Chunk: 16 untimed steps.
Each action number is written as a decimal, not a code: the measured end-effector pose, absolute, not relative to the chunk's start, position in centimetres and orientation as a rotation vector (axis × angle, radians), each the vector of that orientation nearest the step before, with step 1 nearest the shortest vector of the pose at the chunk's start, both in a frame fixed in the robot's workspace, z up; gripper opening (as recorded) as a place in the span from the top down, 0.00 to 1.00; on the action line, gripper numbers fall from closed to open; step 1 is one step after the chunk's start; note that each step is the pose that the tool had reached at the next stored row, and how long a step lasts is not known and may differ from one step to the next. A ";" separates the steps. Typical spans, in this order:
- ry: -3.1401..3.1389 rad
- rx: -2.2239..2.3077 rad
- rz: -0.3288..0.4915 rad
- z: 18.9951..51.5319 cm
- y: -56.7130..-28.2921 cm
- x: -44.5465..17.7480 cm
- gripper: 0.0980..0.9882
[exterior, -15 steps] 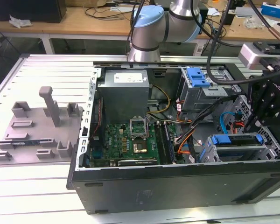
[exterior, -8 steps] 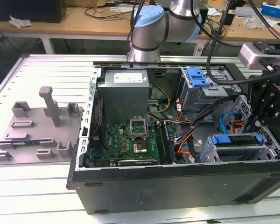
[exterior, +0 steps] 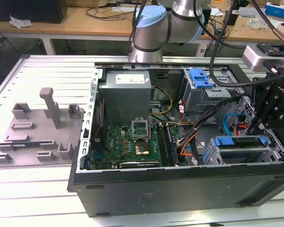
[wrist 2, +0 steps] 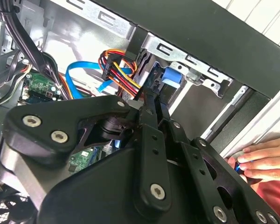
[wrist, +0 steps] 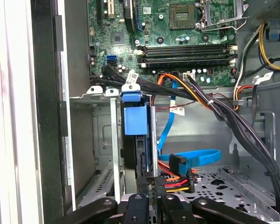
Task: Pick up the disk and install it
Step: 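Insert the first disk wire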
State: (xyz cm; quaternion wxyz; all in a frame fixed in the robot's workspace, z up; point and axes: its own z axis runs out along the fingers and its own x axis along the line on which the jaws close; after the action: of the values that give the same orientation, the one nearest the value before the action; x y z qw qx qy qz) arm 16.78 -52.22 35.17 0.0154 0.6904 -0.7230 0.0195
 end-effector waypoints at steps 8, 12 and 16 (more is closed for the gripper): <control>-2.249 2.148 0.061 34.9 -52.3 16.8 0.92; -2.249 2.148 0.061 34.9 -52.3 16.8 0.92; -2.250 2.147 0.062 34.9 -52.2 16.8 0.92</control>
State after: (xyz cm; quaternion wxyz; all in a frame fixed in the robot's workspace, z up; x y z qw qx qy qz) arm 16.76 -52.18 34.85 0.0155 0.6903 -0.7231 0.0199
